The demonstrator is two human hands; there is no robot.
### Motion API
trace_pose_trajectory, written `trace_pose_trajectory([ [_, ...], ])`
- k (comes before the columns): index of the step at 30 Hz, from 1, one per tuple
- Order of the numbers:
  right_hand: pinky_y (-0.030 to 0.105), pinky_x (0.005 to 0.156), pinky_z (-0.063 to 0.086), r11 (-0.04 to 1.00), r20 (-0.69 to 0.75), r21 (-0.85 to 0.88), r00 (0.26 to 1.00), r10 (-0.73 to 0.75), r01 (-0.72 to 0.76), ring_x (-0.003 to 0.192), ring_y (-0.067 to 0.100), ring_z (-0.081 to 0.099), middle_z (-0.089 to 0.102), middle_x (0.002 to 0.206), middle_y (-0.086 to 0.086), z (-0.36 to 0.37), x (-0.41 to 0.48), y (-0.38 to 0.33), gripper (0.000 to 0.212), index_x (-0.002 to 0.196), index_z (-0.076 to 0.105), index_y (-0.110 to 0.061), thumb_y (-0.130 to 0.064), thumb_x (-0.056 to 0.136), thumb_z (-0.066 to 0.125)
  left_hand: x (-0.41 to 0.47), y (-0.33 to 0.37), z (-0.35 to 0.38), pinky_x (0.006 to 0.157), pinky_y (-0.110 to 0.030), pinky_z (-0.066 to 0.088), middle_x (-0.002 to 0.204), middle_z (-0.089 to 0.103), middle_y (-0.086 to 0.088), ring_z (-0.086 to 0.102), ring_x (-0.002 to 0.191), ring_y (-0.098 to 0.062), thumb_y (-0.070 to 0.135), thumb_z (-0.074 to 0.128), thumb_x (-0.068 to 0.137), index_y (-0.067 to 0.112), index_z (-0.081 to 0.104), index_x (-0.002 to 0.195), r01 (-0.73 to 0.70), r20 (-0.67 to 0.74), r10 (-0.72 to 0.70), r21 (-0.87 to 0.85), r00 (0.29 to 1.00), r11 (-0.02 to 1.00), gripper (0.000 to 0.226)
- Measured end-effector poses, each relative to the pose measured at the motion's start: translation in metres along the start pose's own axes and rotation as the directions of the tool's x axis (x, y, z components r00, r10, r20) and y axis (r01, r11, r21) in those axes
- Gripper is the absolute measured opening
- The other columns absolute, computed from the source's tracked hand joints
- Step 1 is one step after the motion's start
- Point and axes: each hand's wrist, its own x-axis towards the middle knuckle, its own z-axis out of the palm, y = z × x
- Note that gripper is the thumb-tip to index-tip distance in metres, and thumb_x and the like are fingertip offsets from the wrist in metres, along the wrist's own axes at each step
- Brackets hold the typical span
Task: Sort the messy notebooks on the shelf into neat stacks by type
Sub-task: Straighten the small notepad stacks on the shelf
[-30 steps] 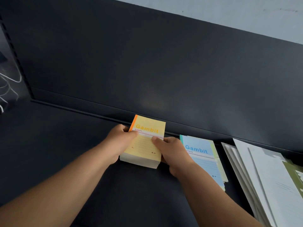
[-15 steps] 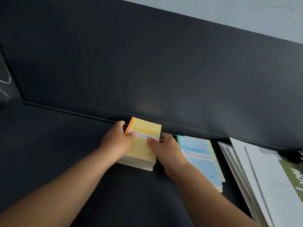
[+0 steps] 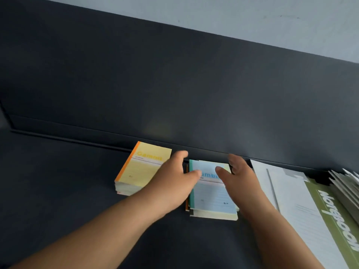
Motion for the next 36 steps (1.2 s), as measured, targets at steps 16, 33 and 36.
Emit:
trace_pose_trajectory([
  [16,0.026,0.097,0.041,0.992,0.231,-0.117,0.970,0.075,-0.049,0.121,0.016,0.051,0.052,0.137,-0.004,-0.011,-0.009,0.048,0.058,0.145,0.033,-0.022,-0.032,0.093,0.055,0.025,-0.016,0.082,0.085,-0.038,0.049,0.118,0.053,-0.003,0.053,0.106,-0.022,0.033,0.060,0.080,0.023,0.039,0.119,0.389,-0.030,-0.389,0.145,0.921,0.910,0.045],
  [33,0.033,0.084,0.058,0.954,0.378,0.258,0.925,0.044,-0.150,0.104,0.014,0.065,0.064,0.117,-0.009,-0.025,-0.009,0.068,0.058,0.129,0.040,-0.030,-0.015,0.083,0.073,0.013,-0.015,0.057,0.074,-0.039,0.052,0.102,0.068,-0.014,0.064,0.092,-0.030,-0.009,0.065,0.080,0.008,0.056,0.108,0.435,0.051,-0.456,-0.407,0.889,0.803,0.033],
  [36,0.042,0.091,0.055,0.867,0.422,0.450,0.907,0.003,-0.212,0.102,0.019,0.069,0.072,0.112,-0.001,-0.036,-0.007,0.066,0.042,0.125,0.054,-0.018,-0.006,0.088,0.066,0.003,-0.011,0.053,0.074,-0.036,0.051,0.107,0.069,-0.006,0.063,0.098,-0.023,-0.011,0.062,0.082,0.023,0.052,0.112,0.324,0.116,-0.303,-0.387,0.946,0.863,0.046],
])
